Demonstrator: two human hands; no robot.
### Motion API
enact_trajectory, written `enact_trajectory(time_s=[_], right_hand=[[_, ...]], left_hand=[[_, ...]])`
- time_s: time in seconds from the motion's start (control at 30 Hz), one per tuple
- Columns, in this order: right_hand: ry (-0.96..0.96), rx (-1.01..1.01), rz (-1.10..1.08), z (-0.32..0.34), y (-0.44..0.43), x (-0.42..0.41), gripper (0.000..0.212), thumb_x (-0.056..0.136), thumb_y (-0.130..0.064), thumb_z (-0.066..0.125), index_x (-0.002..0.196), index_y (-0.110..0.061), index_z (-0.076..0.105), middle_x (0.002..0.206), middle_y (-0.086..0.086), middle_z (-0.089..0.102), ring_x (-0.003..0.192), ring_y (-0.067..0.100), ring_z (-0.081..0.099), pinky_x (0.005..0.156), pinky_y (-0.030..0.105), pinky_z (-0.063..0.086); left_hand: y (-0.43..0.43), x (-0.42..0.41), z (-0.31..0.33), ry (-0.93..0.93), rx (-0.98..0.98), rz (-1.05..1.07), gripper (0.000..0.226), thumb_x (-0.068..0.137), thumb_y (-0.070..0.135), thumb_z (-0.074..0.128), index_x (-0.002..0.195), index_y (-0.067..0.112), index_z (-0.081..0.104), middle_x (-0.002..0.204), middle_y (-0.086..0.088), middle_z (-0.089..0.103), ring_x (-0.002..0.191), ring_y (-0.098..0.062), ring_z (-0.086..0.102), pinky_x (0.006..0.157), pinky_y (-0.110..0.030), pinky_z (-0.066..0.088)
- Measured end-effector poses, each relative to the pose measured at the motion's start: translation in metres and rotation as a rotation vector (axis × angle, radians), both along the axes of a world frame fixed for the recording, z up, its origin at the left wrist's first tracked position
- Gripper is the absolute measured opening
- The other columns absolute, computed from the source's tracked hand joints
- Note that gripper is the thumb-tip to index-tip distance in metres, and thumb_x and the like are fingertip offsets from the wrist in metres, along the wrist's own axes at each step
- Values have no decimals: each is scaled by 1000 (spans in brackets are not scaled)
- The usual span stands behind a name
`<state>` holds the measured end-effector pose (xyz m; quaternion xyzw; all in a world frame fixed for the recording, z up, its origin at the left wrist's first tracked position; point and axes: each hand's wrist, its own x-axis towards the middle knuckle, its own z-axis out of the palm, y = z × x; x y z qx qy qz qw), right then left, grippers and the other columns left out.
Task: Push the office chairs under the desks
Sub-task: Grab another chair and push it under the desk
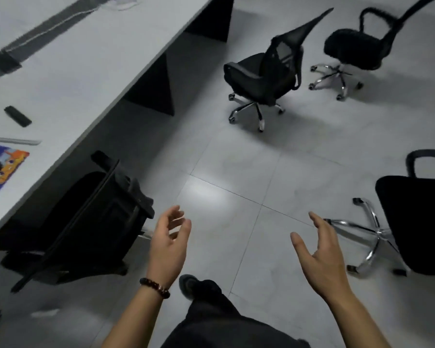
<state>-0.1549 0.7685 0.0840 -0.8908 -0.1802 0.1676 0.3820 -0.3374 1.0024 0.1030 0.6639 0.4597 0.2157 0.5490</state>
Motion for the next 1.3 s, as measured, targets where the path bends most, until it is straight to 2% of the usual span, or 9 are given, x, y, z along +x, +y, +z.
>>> enact_trajectory(time_s=[0.1, 0.2, 0.37, 0.67, 0.87, 0.97, 1.13, 1.23, 1.3], right_hand=[[11, 67, -120, -2, -79, 2, 61, 93, -39, 61, 148, -29, 36, 147, -12, 38, 136, 4, 35, 107, 26, 28], [28, 68, -181, -8, -173, 3, 62, 93, -39, 61, 148, -29, 36, 147, -12, 39, 133, 1, 35, 107, 26, 29], [43, 67, -313, -7, -314, 9, 62, 93, -39, 61, 148, -29, 35, 148, -8, 38, 137, 11, 37, 107, 31, 32], [83, 109, -504, -11, -462, 78, 62, 92, -36, 63, 148, -27, 36, 147, -5, 40, 136, 17, 40, 106, 35, 36], [105, 87, -541, -39, -528, 186, 63, 91, -40, 62, 148, -29, 36, 146, -4, 41, 136, 14, 40, 104, 30, 34], [94, 64, -553, -37, -569, 266, 63, 92, -41, 60, 149, -33, 34, 149, -7, 38, 137, 12, 37, 108, 35, 37], [13, 44, -629, 4, -645, 392, 63, 93, -45, 61, 149, -33, 34, 149, -5, 38, 133, 7, 37, 105, 30, 33], [-66, 58, -700, 22, -685, 456, 69, 87, -58, 56, 148, -33, 35, 147, -4, 41, 133, 13, 41, 104, 33, 36], [-122, 83, -722, 24, -709, 494, 70, 87, -58, 56, 148, -30, 36, 143, -7, 42, 133, 15, 43, 107, 37, 38]], left_hand=[[-71, 34, 5, -24, 51, -109, 31, 93, 22, 58, 121, 30, 51, 116, 10, 59, 102, 8, 56, 75, -9, 46], [-164, 56, -1, -21, 59, -183, 33, 93, 22, 58, 124, 30, 50, 119, 11, 58, 107, 2, 57, 79, -15, 46], [-303, 86, -9, -2, 56, -314, 36, 92, 22, 60, 125, 30, 49, 121, 11, 57, 110, -2, 57, 84, -22, 50], [-436, 201, -7, 46, 109, -505, 36, 92, 23, 59, 127, 25, 49, 122, 12, 58, 108, 1, 57, 79, -11, 48], [-506, 326, -42, 63, 68, -565, 37, 93, 24, 58, 128, 25, 48, 122, 12, 58, 108, 0, 56, 79, -11, 49], [-544, 413, -56, 73, 36, -605, 35, 94, 24, 57, 128, 25, 48, 124, 8, 57, 107, 0, 56, 77, -12, 48], [-611, 565, -25, -12, 23, -718, 31, 94, 23, 56, 125, 27, 49, 117, 10, 58, 101, 6, 56, 79, -13, 49], [-646, 643, 0, -70, 29, -806, 36, 94, 21, 57, 129, 21, 49, 117, 8, 58, 102, 3, 57, 80, -12, 48], [-666, 688, 9, -75, 53, -855, 39, 93, 21, 57, 131, 19, 48, 117, 8, 58, 103, 2, 57, 81, -12, 49]])
